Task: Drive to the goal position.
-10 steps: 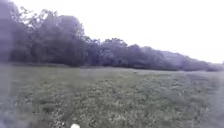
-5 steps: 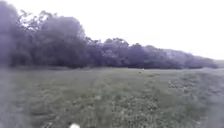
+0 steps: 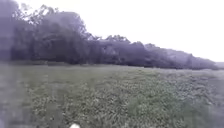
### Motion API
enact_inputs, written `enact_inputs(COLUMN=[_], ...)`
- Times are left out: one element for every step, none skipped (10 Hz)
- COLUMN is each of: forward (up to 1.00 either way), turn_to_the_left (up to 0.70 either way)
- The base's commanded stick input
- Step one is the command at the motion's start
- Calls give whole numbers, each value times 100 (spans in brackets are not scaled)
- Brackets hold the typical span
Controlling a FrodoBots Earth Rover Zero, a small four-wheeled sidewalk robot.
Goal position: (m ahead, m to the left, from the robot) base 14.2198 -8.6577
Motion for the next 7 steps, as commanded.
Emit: enact_inputs(forward=[70,70,70,70,70,70,70], turn_to_the_left=[0,0,0,0,0,0,0])
